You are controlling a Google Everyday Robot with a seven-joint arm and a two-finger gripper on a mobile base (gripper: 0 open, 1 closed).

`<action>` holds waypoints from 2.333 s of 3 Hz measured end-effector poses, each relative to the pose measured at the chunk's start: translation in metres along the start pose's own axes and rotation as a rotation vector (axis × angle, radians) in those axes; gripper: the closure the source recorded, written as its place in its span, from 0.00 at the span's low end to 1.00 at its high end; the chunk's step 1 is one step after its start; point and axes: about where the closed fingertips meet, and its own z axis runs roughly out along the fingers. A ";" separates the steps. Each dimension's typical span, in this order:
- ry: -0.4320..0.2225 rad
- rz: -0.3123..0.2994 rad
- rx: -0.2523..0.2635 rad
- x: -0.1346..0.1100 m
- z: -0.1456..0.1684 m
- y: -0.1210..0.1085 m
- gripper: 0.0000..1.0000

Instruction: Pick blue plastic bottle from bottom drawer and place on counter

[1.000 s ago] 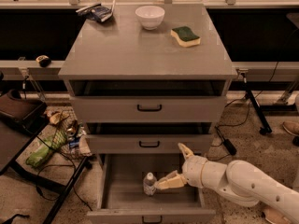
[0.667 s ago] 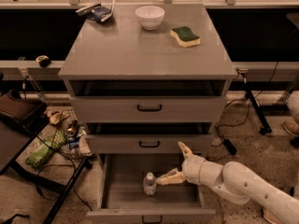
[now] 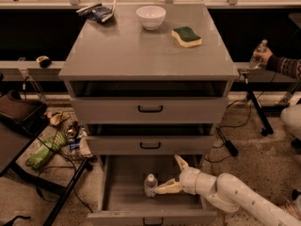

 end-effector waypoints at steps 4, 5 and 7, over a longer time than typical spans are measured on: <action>-0.063 -0.112 -0.197 0.129 0.086 0.013 0.00; -0.092 -0.113 -0.235 0.166 0.120 0.010 0.04; -0.112 -0.092 -0.280 0.158 0.158 0.007 0.50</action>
Offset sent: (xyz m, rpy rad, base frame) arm 0.0094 0.0381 -0.0947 -0.0357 -0.0139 0.1607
